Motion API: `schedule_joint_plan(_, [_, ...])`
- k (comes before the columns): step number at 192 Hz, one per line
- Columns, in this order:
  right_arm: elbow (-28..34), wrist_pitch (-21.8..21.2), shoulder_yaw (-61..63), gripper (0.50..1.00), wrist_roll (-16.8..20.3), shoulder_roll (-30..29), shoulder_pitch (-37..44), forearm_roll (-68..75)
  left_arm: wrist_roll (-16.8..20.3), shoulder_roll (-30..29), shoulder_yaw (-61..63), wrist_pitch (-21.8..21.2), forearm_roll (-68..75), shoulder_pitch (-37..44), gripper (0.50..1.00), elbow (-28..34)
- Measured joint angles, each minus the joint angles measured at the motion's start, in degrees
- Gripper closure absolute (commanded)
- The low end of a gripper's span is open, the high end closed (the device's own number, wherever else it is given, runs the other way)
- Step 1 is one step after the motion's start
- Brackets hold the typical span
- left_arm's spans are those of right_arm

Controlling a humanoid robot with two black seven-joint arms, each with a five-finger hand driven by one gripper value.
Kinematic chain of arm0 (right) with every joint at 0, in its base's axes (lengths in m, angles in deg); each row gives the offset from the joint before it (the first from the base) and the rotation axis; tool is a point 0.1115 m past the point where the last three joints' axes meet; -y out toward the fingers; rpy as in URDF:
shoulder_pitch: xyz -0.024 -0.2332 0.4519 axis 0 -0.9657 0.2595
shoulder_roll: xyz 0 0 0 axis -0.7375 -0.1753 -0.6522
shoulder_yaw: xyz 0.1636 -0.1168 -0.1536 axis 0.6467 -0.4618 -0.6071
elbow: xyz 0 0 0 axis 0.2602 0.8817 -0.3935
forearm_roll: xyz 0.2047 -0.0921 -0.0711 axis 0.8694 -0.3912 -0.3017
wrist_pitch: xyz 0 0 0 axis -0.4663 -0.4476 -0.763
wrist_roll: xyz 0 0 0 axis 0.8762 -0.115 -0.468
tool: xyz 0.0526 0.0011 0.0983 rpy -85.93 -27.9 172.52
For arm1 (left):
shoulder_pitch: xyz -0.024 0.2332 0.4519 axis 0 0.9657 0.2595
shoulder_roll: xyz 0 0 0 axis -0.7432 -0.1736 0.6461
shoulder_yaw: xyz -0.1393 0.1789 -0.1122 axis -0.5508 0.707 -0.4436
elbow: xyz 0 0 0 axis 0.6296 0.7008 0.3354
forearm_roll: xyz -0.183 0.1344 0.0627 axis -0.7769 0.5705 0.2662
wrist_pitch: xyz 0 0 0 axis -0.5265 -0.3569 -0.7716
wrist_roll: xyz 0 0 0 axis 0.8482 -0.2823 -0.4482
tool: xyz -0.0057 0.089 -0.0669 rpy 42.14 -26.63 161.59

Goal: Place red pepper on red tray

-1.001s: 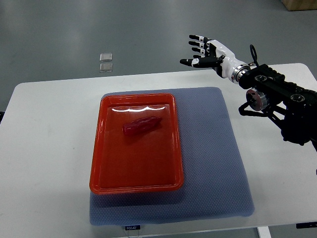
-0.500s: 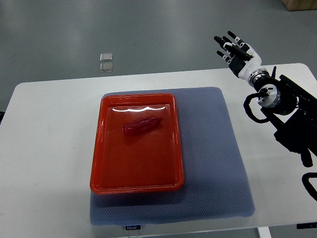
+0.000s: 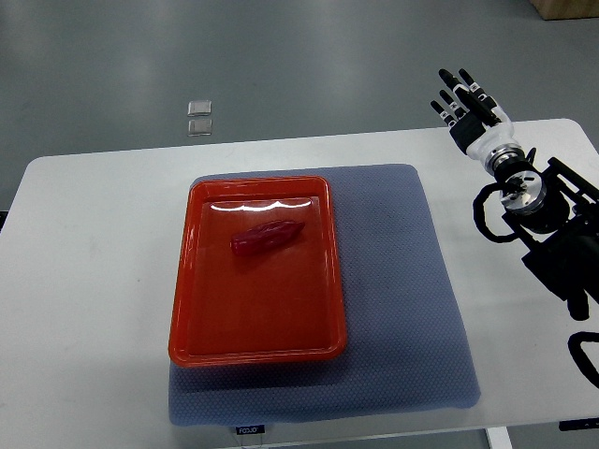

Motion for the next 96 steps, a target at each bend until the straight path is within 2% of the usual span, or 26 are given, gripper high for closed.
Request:
schedule_joint_plan(29, [-0.1, -1.3, -1.7, 0.585, -0.1, -0.1, -0.6, -0.8, 0.0, 0.0, 0.0, 0.0, 0.0, 0.0, 0.500, 0.0])
schedule_joint_plan(96, [-0.2, -1.3, -6.6, 0.585, -0.8, -1.2, -0.8, -3.6, 0.0, 0.0, 0.0, 0.0, 0.0, 0.0, 0.500, 0.0])
